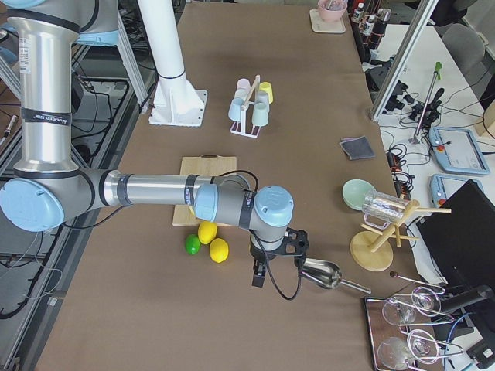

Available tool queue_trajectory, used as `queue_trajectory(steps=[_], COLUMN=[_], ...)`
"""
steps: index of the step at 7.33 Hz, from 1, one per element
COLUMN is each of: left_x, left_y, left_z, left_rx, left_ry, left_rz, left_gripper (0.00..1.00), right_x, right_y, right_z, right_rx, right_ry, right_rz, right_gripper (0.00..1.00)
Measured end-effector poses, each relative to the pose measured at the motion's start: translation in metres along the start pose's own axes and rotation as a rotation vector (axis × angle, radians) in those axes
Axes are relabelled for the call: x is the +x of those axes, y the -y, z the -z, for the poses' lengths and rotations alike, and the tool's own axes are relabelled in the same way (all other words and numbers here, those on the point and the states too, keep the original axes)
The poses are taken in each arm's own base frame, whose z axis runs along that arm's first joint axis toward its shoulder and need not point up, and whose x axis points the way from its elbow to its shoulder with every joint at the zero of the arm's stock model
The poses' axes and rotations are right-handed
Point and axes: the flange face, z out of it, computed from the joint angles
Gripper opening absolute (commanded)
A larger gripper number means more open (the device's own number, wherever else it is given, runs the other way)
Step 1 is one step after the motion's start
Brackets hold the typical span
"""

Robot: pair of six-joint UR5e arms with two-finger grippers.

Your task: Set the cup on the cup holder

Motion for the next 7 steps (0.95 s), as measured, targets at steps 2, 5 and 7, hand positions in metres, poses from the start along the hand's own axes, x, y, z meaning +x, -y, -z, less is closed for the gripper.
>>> queue_trajectory(steps=[2,5,7], left_x=[-0.0008,-0.0031,-0.0034], left_y=[0.0004,-0.0004,-0.0005], left_z=[-0.0007,-0.0028,-0.0031], left_rx=[0.01,0.013,0.013], left_ry=[0.001,0.002,0.002], left_rz=[-0.013,-0.014,-0.013], left_gripper=[0.99,0.99,0.99], right_x=[0.0003,0.0002,0.0003], right_y=[-0.0003,-0.0005,-0.0006], right_z=[-0.0003,-0.0003,-0.0003], right_rx=[0.0,0.0,0.0], right_ry=[-0.001,0.001,0.0], right_rz=[0.0,0.0,0.0], right_gripper=[1.0,1.0,1.0])
